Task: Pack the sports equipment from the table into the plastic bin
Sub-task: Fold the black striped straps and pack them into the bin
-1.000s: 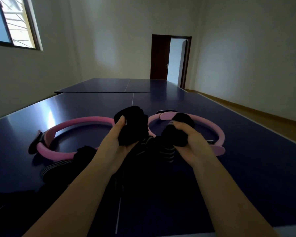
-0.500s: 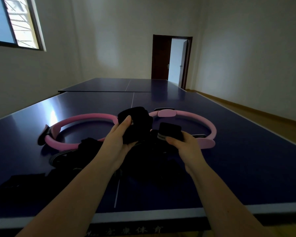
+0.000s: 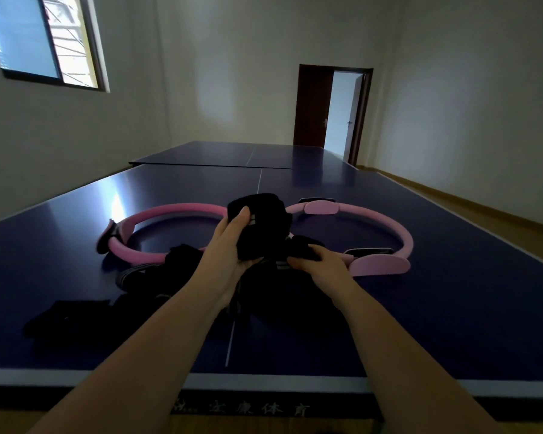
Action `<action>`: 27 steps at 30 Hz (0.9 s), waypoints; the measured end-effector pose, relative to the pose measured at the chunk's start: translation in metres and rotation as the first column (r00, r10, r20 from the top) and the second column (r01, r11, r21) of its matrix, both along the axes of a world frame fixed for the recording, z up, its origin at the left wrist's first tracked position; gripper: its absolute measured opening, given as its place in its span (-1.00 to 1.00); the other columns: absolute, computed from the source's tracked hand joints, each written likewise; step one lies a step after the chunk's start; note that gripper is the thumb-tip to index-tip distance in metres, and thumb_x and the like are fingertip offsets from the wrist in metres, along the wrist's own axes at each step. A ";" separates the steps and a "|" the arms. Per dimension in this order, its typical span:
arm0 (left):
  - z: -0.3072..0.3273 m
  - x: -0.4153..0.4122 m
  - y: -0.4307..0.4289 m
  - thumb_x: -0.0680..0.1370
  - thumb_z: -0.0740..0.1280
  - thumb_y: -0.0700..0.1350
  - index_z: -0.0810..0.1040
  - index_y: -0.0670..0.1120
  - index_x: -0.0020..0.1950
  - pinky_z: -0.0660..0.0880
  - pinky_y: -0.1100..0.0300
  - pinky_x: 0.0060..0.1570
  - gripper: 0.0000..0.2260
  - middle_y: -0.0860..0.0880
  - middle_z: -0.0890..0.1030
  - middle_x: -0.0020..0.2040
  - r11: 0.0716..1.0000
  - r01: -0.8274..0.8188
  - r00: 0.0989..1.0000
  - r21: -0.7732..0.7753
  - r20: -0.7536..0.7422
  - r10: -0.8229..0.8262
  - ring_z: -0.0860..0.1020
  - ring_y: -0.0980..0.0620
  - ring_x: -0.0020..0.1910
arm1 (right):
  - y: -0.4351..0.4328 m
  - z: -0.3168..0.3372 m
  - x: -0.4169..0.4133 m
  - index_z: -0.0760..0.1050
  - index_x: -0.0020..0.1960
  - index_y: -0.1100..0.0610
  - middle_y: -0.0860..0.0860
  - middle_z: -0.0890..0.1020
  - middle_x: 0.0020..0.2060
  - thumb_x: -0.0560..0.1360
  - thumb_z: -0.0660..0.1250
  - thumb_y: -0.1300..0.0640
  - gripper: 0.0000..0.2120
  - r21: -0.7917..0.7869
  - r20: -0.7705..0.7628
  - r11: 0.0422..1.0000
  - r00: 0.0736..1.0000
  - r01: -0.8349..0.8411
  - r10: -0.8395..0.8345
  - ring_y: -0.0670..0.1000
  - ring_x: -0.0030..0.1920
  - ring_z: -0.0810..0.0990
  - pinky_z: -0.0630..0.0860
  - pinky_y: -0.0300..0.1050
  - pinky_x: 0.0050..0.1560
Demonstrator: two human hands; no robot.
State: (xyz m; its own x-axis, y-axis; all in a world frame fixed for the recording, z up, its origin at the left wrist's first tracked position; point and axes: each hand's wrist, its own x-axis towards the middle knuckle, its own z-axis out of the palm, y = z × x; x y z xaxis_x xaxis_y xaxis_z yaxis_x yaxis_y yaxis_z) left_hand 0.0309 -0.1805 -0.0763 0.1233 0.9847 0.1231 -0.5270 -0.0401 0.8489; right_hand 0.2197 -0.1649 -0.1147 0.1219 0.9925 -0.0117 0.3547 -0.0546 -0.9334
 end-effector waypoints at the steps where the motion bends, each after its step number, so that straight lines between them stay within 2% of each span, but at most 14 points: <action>1: 0.000 -0.003 -0.001 0.60 0.32 0.07 0.46 -0.07 0.39 0.63 0.01 0.00 -0.59 -0.14 0.65 0.21 1.000 -0.001 1.000 -0.002 0.001 0.001 0.67 -0.09 0.11 | 0.001 0.002 -0.003 0.51 0.31 -0.09 -0.02 0.63 0.14 0.46 0.46 -0.04 -0.57 -0.003 -0.011 1.000 1.000 -0.015 0.015 0.02 0.12 0.60 0.49 0.08 0.30; 4: 0.001 -0.009 -0.006 0.59 0.32 0.09 0.48 -0.07 0.38 0.63 0.02 0.01 -0.59 -0.14 0.65 0.21 1.000 0.004 1.000 0.002 0.000 -0.004 0.67 -0.09 0.12 | 0.003 0.004 -0.008 0.54 0.18 -0.06 0.03 0.64 0.13 0.50 0.42 0.00 -0.74 0.077 0.042 0.997 0.999 -0.008 0.005 0.05 0.11 0.60 0.50 0.08 0.25; 6: 0.001 -0.012 -0.006 0.59 0.32 0.08 0.48 -0.08 0.38 0.63 0.02 0.01 -0.59 -0.14 0.64 0.22 1.000 0.002 1.000 0.009 0.003 -0.002 0.66 -0.09 0.13 | 0.001 0.008 -0.013 0.54 0.13 -0.04 0.04 0.64 0.10 0.53 0.40 0.02 -0.81 0.170 -0.018 0.985 0.999 0.035 -0.033 0.04 0.08 0.61 0.53 -0.09 0.07; 8: 0.002 -0.015 -0.007 0.58 0.33 0.07 0.48 -0.08 0.37 0.63 0.03 -0.02 -0.60 -0.13 0.65 0.21 1.000 -0.023 1.000 0.022 0.006 0.023 0.67 -0.08 0.11 | -0.001 0.013 -0.022 0.50 0.16 -0.06 0.02 0.56 0.16 0.54 0.38 -0.03 -0.79 0.245 -0.121 0.964 0.990 0.100 -0.072 -0.05 0.04 0.58 0.46 -0.22 -0.06; 10: 0.002 -0.019 -0.004 0.58 0.34 0.06 0.48 -0.06 0.36 0.63 0.03 -0.05 -0.61 -0.12 0.66 0.18 0.997 -0.066 0.998 0.032 0.023 0.065 0.68 -0.08 0.07 | -0.004 0.018 -0.031 0.43 0.20 -0.06 0.00 0.44 0.22 0.58 0.32 -0.06 -0.77 0.296 -0.173 0.944 0.980 0.146 -0.097 -0.17 -0.01 0.48 0.38 -0.27 -0.05; 12: 0.001 -0.024 0.006 0.59 0.34 0.07 0.47 -0.05 0.37 0.63 -0.02 0.00 -0.61 -0.13 0.65 0.20 0.992 -0.122 0.992 0.042 0.040 0.120 0.68 -0.10 0.09 | 0.000 0.022 -0.041 0.35 0.31 -0.03 0.00 0.36 0.26 0.62 0.25 -0.09 -0.69 0.326 -0.222 0.929 0.969 0.177 -0.106 -0.18 -0.01 0.44 0.35 -0.33 -0.08; 13: 0.003 -0.029 0.016 0.58 0.36 0.09 0.46 -0.05 0.38 0.61 -0.08 0.07 -0.58 -0.14 0.64 0.22 0.988 -0.144 0.988 0.055 0.055 0.141 0.66 -0.13 0.12 | 0.011 0.025 -0.049 0.31 0.39 -0.01 0.01 0.34 0.31 0.62 0.23 -0.12 -0.60 0.319 -0.273 0.928 0.956 0.193 -0.105 -0.13 0.06 0.45 0.38 -0.30 -0.02; 15: 0.005 -0.032 0.028 0.54 0.40 0.13 0.46 -0.05 0.39 0.59 -0.14 0.12 -0.52 -0.18 0.62 0.26 0.985 -0.162 0.984 0.055 0.082 0.158 0.64 -0.18 0.16 | 0.020 0.033 -0.062 0.17 0.54 -0.03 0.00 0.30 0.45 0.58 0.23 -0.22 -0.38 0.260 -0.398 0.941 0.912 0.215 -0.099 0.04 0.30 0.43 0.44 -0.06 0.23; 17: 0.011 -0.038 0.044 0.57 0.36 0.11 0.47 -0.08 0.39 0.64 0.01 -0.06 -0.54 -0.17 0.63 0.22 0.972 -0.234 0.964 0.030 0.134 0.228 0.67 -0.12 0.08 | 0.037 0.042 -0.081 0.09 0.56 -0.13 0.01 0.29 0.50 0.50 0.26 -0.30 -0.28 0.144 -0.551 0.967 0.829 0.208 -0.096 0.12 0.39 0.40 0.41 0.17 0.36; 19: 0.019 -0.045 0.055 0.61 0.29 0.06 0.46 -0.10 0.39 0.62 0.13 -0.20 -0.59 -0.14 0.65 0.17 0.947 -0.322 0.933 0.010 0.177 0.315 0.69 -0.03 0.00 | 0.046 0.052 -0.096 0.10 0.55 -0.16 0.03 0.39 0.43 0.54 0.28 -0.23 -0.33 0.079 -0.722 0.978 0.687 0.191 -0.075 0.14 0.33 0.48 0.45 0.23 0.33; 21: 0.032 -0.056 0.063 0.63 0.26 0.07 0.46 -0.10 0.41 0.62 0.09 -0.11 -0.59 -0.14 0.65 0.19 0.929 -0.369 0.919 0.009 0.154 0.363 0.67 -0.04 0.06 | 0.051 0.071 -0.114 0.13 0.55 -0.18 0.02 0.48 0.34 0.59 0.28 -0.14 -0.41 0.051 -0.837 0.987 0.546 0.151 -0.041 0.13 0.25 0.54 0.49 0.25 0.28; 22: 0.036 -0.063 0.064 0.62 0.26 0.08 0.46 -0.08 0.41 0.62 0.05 -0.03 -0.59 -0.14 0.64 0.21 0.923 -0.383 0.915 0.011 0.138 0.378 0.66 -0.07 0.12 | 0.048 0.078 -0.123 0.16 0.53 -0.19 0.01 0.51 0.30 0.59 0.28 -0.13 -0.44 0.052 -0.860 0.990 0.509 0.134 -0.024 0.13 0.22 0.56 0.50 0.27 0.25; 26: 0.044 -0.114 0.043 0.51 0.39 0.17 0.47 -0.05 0.41 0.60 -0.08 0.13 -0.46 -0.20 0.56 0.31 0.854 -0.519 0.844 0.005 0.162 0.512 0.62 -0.13 0.19 | 0.026 0.096 -0.173 0.30 0.45 -0.15 0.03 0.58 0.22 0.57 0.33 -0.10 -0.52 0.138 -0.856 0.990 0.506 0.017 0.111 0.11 0.18 0.59 0.59 0.17 0.11; 27: 0.042 -0.130 0.027 0.50 0.38 0.18 0.46 -0.07 0.42 0.58 -0.12 0.16 -0.43 -0.20 0.57 0.31 0.829 -0.558 0.821 0.035 0.167 0.546 0.61 -0.14 0.21 | 0.016 0.095 -0.189 0.34 0.40 -0.15 0.02 0.59 0.21 0.56 0.35 -0.07 -0.56 0.171 -0.836 0.985 0.528 -0.011 0.151 0.09 0.17 0.60 0.59 0.14 0.11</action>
State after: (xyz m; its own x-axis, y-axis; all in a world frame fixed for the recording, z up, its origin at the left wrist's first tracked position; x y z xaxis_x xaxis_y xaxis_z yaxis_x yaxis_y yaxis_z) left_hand -0.0988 -0.1532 -0.0345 -0.4632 0.8685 0.1763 -0.5116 -0.4245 0.7470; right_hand 0.0309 -0.1490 -0.0198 0.0437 0.9971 0.0619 -0.6046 0.0757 -0.7929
